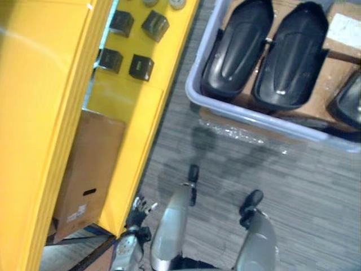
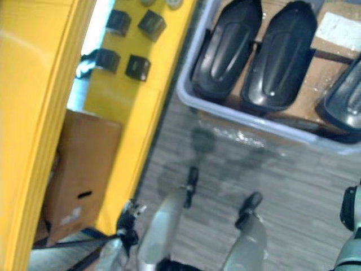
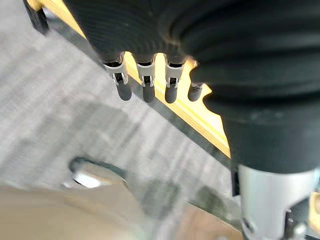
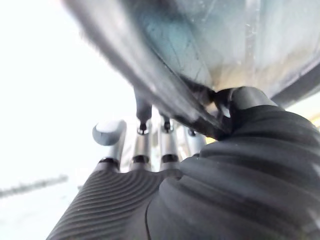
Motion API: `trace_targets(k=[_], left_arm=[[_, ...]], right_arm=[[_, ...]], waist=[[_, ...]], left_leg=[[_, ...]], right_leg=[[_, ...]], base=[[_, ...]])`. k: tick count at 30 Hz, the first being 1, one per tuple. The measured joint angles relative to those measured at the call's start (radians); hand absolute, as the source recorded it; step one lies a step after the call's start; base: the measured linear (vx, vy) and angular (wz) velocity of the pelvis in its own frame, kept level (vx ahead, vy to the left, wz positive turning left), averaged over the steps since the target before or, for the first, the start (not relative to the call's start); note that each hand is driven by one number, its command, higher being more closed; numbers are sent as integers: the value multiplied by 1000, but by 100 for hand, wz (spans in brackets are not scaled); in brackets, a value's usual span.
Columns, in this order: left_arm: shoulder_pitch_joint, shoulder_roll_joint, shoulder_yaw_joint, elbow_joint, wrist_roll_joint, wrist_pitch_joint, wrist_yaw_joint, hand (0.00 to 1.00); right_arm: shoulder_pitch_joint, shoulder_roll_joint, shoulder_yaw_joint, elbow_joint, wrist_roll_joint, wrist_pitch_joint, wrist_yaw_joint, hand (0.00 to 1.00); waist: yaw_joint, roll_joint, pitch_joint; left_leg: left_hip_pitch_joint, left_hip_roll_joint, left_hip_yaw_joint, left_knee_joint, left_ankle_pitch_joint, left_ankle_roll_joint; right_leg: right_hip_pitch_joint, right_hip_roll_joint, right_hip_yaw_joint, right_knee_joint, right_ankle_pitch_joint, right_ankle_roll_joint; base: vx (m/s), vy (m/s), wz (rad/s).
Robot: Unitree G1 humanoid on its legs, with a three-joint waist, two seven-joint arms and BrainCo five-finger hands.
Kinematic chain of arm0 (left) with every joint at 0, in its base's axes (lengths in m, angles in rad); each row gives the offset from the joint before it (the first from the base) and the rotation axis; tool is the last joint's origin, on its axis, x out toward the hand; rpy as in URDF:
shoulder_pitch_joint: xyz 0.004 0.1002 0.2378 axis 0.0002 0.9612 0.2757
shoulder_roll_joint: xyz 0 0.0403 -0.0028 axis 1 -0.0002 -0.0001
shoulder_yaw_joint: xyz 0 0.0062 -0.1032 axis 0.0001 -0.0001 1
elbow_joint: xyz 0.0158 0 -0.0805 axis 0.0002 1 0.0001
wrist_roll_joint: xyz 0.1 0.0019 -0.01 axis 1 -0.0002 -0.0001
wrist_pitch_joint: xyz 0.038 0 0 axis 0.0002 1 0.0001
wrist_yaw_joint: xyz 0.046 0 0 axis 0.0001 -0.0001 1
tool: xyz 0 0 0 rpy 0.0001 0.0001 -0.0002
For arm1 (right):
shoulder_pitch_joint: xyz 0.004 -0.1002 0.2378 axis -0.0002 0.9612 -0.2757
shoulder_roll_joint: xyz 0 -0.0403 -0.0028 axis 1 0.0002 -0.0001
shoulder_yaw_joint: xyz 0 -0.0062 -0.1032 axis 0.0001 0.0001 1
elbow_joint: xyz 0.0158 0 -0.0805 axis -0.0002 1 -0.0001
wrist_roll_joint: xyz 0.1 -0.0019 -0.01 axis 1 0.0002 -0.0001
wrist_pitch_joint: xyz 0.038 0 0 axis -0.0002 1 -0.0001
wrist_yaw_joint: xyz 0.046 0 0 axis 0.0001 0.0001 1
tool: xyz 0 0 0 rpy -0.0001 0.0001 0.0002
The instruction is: Walk over and take plastic housings, then place them on the shelf
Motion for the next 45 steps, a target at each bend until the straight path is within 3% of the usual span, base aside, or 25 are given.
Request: trace_targets(k=[4,10,12,15,19,21,26,28,32,36,41,45], left_arm=[[-2,25,6,-82,-5,-1,21,0],[42,77,27,-163,6,-6,81,0],[78,79,38,-253,6,-8,101,0],[91,80,111,-429,8,-7,121,0],[72,115,213,-725,16,15,98,0],[20,164,229,-846,38,76,38,0],[-149,242,175,-914,86,218,-91,0],[-202,279,166,-918,78,305,-147,0],[-282,314,123,-883,45,431,-203,0],[-301,313,82,-844,42,485,-199,0],[-306,302,42,-761,20,528,-200,0],[-290,262,12,-739,-97,548,-208,0]], right_arm=[[1,25,-28,-27,2,9,-42,100],[40,90,-68,-184,-1,-21,-119,100],[89,120,-79,-280,-12,-46,-160,100],[175,158,-166,-448,-73,-92,-205,100],[300,224,-276,-667,-140,-122,-225,100],[368,274,-297,-776,-185,-150,-226,100],[395,367,-276,-920,-289,-215,-212,100],[393,381,-242,-984,-370,-279,-191,100],[389,387,-178,-1013,-473,-382,-149,100],[374,391,-117,-1030,-510,-451,-130,100],[313,393,-69,-1030,-527,-487,-109,100],[303,399,-18,-1027,-531,-495,-80,100]], waist=[[-5,-17,8],[-12,-91,7],[-24,-126,5],[-28,-158,4],[-49,-177,-4],[-54,-196,-88],[-66,-223,-178],[-68,-232,-219],[-81,-248,-295],[-104,-247,-333],[-103,-245,-350],[-104,-234,-379]], left_leg=[[1,10,-22,15,-1,-2],[35,30,-20,5,2,-7],[78,30,-13,-23,3,-8],[146,28,5,-66,7,-14],[254,11,1,-128,13,-22],[283,3,5,-170,14,-23],[374,6,48,-203,15,-23],[424,15,69,-240,15,-23],[496,14,88,-302,19,-22],[556,13,94,-382,57,-22],[596,4,112,-467,109,-18],[616,-7,98,-544,163,-14]], right_leg=[[28,17,-17,-5,0,0],[64,38,-19,-27,5,-5],[104,38,-19,-44,5,-5],[159,38,-19,-78,6,-3],[281,36,-48,-143,17,10],[320,34,-61,-199,30,24],[437,44,-87,-288,72,24],[473,56,-85,-320,104,21],[508,55,-82,-333,120,21],[523,58,-82,-334,145,5],[524,55,-82,-353,159,0],[524,54,-87,-364,159,0]], base=[[-20,-7,9],[-10,-18,-2],[0,0,0],[35,-5,-5],[88,-12,17],[112,-16,10],[133,22,9],[98,6,-17],[68,18,-14],[15,31,-3],[-66,25,-7],[-93,9,10]])
